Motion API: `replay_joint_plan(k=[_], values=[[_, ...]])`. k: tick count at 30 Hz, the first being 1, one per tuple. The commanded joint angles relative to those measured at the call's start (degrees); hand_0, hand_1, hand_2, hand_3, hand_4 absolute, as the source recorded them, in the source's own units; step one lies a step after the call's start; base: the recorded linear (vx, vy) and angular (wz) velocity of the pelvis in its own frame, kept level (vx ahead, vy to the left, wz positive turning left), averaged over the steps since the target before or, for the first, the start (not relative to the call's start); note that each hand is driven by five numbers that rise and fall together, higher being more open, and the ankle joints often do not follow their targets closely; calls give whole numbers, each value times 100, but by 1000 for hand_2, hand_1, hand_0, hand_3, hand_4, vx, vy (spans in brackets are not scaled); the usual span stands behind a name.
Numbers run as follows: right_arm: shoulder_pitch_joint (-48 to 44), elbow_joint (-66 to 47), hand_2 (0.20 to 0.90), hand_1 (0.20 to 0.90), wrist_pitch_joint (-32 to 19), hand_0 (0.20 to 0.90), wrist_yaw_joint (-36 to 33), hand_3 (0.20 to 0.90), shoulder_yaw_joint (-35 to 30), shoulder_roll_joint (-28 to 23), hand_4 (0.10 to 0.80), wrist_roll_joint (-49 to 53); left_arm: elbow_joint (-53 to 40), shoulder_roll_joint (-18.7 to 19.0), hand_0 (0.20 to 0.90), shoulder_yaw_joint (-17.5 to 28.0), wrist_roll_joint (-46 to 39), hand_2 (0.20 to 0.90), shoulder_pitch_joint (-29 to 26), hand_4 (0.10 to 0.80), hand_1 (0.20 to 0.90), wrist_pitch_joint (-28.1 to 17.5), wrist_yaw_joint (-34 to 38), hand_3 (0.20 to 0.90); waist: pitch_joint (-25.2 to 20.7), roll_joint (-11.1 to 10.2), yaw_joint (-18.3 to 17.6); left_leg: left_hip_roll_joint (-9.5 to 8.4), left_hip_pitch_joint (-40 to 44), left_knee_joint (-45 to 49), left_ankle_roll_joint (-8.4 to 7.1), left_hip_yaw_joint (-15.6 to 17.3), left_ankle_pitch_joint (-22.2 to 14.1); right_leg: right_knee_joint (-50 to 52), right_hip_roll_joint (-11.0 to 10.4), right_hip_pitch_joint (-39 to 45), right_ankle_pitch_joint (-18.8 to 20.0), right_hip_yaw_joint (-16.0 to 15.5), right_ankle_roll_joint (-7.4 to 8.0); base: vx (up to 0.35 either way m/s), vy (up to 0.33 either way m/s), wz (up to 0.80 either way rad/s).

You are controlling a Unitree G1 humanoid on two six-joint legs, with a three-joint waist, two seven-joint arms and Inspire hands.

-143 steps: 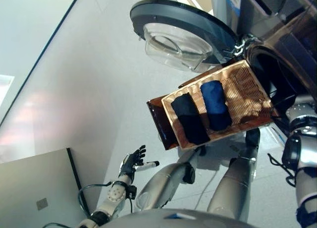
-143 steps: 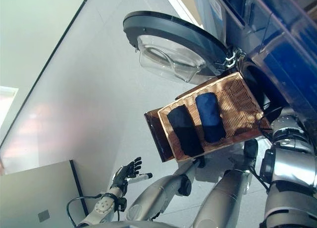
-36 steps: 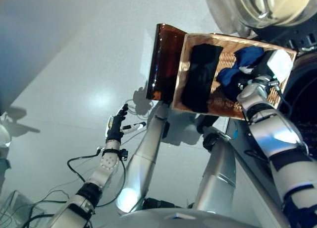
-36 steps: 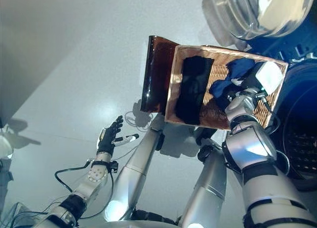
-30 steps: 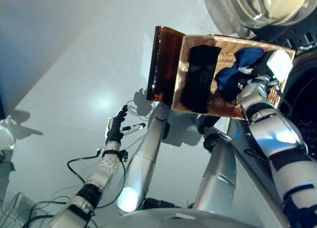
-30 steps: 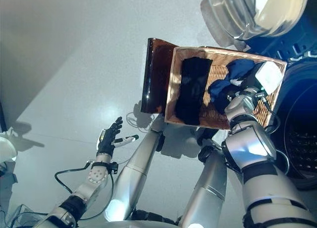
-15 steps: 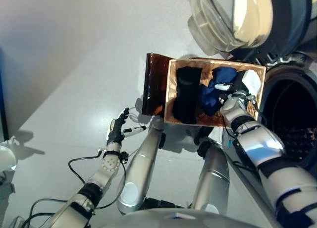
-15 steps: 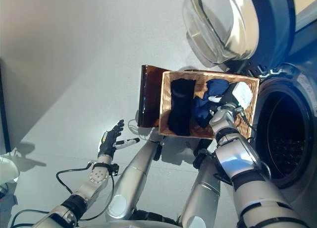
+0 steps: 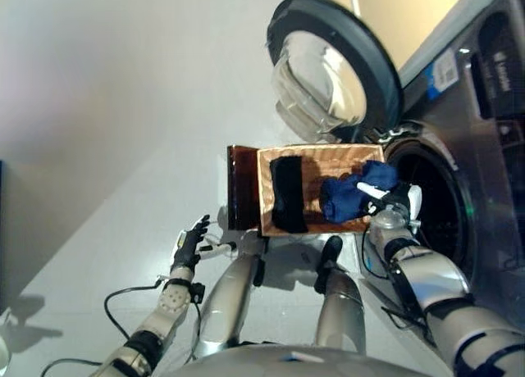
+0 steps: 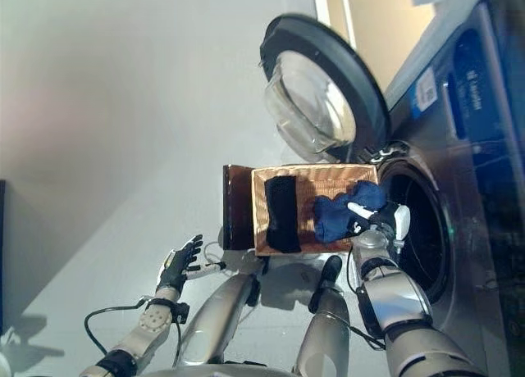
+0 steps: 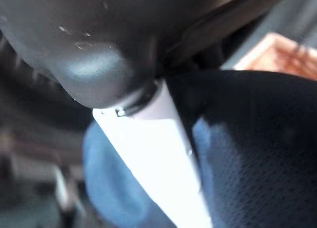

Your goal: Pick up the clothes and place them into the washing machine

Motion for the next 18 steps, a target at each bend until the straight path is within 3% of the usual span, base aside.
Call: replay_joint_plan(k=[1, 6, 7, 9, 10, 18], values=[[221, -392, 200, 200, -750, 200, 599, 200, -340, -182, 300, 1826, 2, 5, 900, 262, -37, 900, 153, 800, 900, -200, -145, 900, -160, 64, -11, -86, -314, 308, -236, 49, -364, -444, 62, 110, 213, -12, -231, 15, 40, -11], [564, -650, 200, 200, -1014, 200, 1176, 200, -711, 166, 300, 3121, 179, -132, 900, 315, -143, 900, 173, 800, 900, -231, -275, 900, -225, 173, -77, -117, -306, 329, -210, 98, -420, -407, 51, 63, 181, 74, -231, 7, 45, -7], [771, -1055, 200, 200, -1362, 200, 1419, 200, -1076, 507, 300, 3960, 307, -284, 900, 351, -292, 900, 162, 800, 900, -297, -296, 900, -259, 286, -146, -124, -332, 333, -204, 136, -438, -404, 38, -3, 168, 142, -229, -1, 79, -8], [780, -1244, 200, 200, -1551, 200, 1364, 200, -1212, 631, 300, 4132, 332, -321, 900, 344, -371, 900, 169, 800, 900, -352, -302, 900, -269, 328, -151, -124, -349, 340, -198, 147, -443, -387, 37, -39, 165, 163, -228, 4, 67, -14], [839, -1478, 200, 200, -1892, 200, 1315, 200, -1641, 796, 300, 4517, 292, -403, 900, 253, -402, 900, 264, 800, 900, -411, -276, 900, -269, 429, -197, -139, -363, 339, -185, 165, -460, -375, 41, -60, 131, 199, -227, 9, 37, -18], [613, -1862, 200, 200, -2570, 200, 545, 200, -2192, 742, 300, 4322, 420, -549, 900, -63, -551, 900, 227, 800, 900, -544, -171, 900, -246, 750, -296, -195, -483, 435, -169, 198, -495, -227, 32, -211, 32, 355, -248, -2, 49, -6]])
